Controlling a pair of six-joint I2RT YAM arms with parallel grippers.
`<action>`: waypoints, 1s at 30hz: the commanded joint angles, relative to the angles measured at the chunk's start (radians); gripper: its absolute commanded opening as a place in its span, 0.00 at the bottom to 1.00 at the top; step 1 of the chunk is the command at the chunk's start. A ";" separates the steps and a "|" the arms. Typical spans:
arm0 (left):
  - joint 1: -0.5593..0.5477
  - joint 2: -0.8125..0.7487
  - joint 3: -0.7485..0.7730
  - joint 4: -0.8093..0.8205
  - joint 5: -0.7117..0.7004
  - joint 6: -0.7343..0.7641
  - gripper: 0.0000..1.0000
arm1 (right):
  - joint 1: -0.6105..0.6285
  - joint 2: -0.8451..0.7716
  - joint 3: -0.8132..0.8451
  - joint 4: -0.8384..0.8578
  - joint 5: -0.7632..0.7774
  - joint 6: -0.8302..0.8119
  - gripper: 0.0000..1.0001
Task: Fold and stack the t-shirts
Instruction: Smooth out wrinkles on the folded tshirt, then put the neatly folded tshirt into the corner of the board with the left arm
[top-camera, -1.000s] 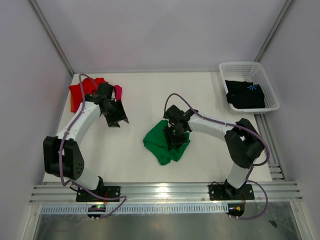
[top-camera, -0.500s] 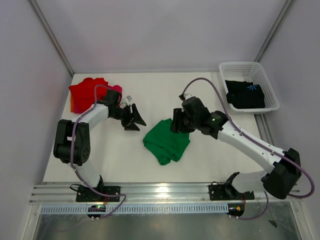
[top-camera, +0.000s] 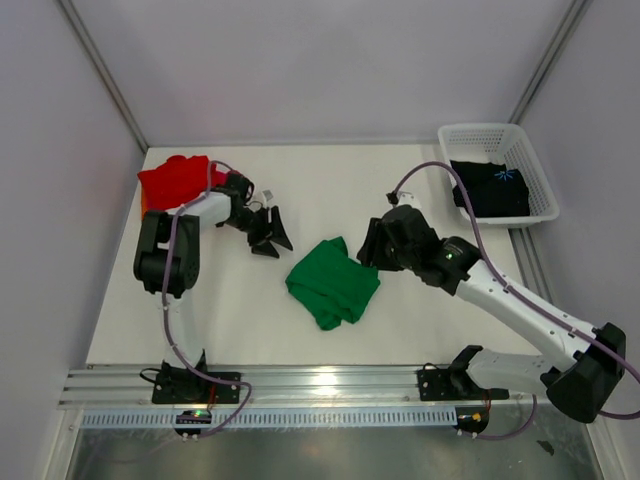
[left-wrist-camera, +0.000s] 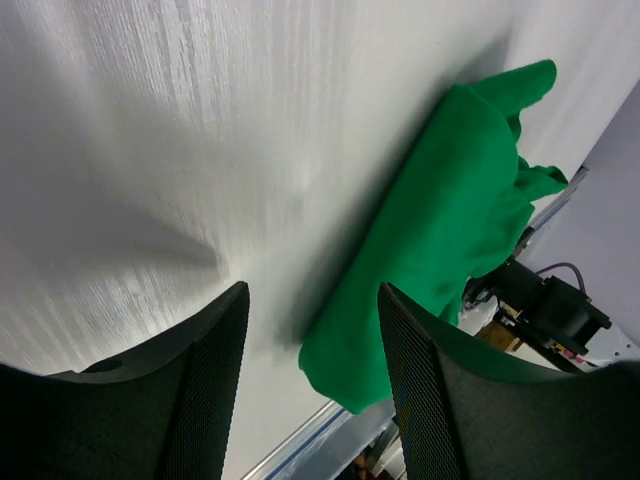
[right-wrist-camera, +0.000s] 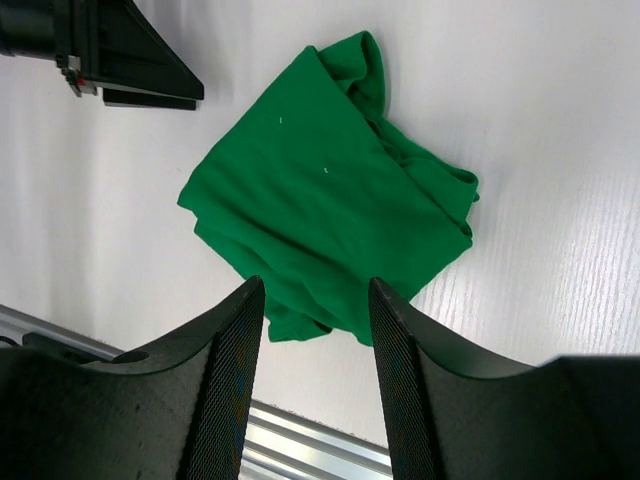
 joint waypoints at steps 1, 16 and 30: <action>0.001 0.050 0.027 0.019 0.037 0.007 0.57 | 0.001 -0.054 0.000 0.007 0.065 0.022 0.51; -0.008 0.087 -0.069 0.302 0.221 -0.164 0.58 | 0.001 0.002 0.000 0.028 0.043 -0.016 0.51; -0.120 0.142 -0.034 0.294 0.242 -0.196 0.59 | -0.001 0.076 0.003 0.078 0.016 -0.028 0.51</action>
